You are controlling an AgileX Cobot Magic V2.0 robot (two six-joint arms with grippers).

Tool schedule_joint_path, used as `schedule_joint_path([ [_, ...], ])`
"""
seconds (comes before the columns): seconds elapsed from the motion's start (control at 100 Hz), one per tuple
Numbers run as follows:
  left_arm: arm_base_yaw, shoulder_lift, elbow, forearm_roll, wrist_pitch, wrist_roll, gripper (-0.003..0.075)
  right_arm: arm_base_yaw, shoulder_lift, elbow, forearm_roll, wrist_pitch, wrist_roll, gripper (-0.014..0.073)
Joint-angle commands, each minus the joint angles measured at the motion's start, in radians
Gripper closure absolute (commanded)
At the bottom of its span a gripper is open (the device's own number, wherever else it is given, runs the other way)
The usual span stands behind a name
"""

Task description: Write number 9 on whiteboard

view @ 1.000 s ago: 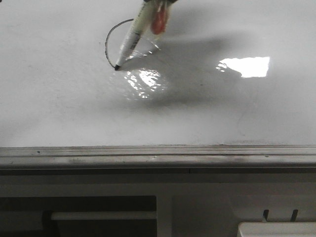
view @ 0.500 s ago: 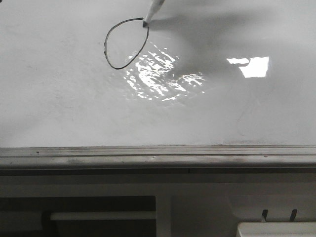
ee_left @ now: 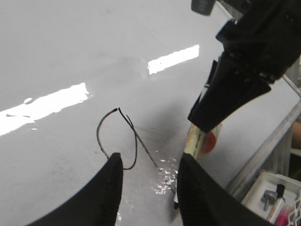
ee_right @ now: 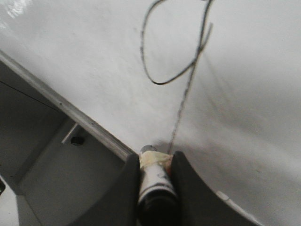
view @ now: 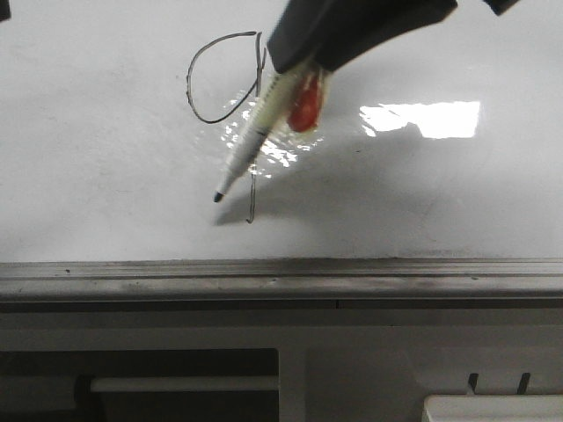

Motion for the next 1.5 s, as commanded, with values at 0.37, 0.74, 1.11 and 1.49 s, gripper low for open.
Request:
schedule_joint_path([
  [0.37,-0.06,0.276,-0.028,0.102,-0.17,-0.007,0.0458,0.136,-0.042,-0.044,0.074,-0.054,0.009,0.0645],
  [0.74,-0.06,0.288,-0.028,0.101,-0.169,-0.007,0.0466,0.136,-0.042,-0.044,0.111,-0.01,0.009,0.0645],
  [1.11,-0.06,0.288,-0.028,0.101,-0.169,-0.007,0.074,0.136,-0.042,-0.044,0.174,-0.012,0.009,0.0645],
  [1.49,-0.06,0.288,-0.028,0.097,-0.169,-0.111,0.074,0.136,-0.042,-0.044,0.178,-0.043,0.009,0.0288],
])
